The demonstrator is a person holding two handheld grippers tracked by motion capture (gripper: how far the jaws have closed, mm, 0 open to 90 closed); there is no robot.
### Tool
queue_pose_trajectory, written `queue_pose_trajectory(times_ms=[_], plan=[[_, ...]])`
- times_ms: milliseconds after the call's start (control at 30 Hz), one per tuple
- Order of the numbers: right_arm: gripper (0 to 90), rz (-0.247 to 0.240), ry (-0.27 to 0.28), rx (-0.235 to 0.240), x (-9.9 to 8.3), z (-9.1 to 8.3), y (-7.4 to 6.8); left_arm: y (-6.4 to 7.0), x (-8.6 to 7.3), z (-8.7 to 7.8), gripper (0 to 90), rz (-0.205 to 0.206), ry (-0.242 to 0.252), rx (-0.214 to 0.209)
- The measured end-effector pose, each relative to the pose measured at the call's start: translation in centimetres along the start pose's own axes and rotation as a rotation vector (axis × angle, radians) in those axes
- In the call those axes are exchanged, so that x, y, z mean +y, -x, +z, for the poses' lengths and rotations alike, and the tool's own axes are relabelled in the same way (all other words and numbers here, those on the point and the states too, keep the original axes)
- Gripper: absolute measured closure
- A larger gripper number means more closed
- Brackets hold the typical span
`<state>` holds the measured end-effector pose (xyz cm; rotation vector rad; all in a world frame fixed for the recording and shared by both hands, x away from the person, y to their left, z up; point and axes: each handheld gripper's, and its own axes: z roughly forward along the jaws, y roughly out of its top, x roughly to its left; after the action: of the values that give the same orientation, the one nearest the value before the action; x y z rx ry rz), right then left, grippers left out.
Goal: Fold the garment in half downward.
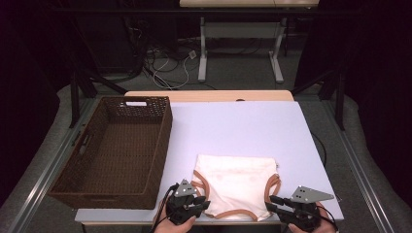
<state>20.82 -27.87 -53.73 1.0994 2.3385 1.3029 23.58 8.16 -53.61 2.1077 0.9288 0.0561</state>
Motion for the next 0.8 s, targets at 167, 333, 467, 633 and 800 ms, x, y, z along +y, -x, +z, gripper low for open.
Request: queue_pose_trajectory(times_ms=[167,333,467,633,800], plan=[[64.1,-0.002,-0.007,-0.014,-0.1,0.2,0.1,-0.2,0.0,0.2,62.5,-0.01,0.005,0.008],[58.3,-0.004,0.005,-0.017,-0.2,0.7,0.4,-0.5,0.0,0.4,56.8,-0.004,0.015,0.028],[51.5,-0.005,0.011,-0.033,-0.2,0.9,0.6,-0.7,-0.1,0.6,51.8,0.004,0.028,0.05],[46.7,-0.002,0.021,-0.038,-0.3,1.3,1.0,-1.0,-0.3,0.9,44.9,0.017,0.033,0.073],[42.7,0.002,0.029,-0.032,-0.3,1.6,1.2,-1.3,-0.4,1.2,39.8,0.027,0.04,0.094]])
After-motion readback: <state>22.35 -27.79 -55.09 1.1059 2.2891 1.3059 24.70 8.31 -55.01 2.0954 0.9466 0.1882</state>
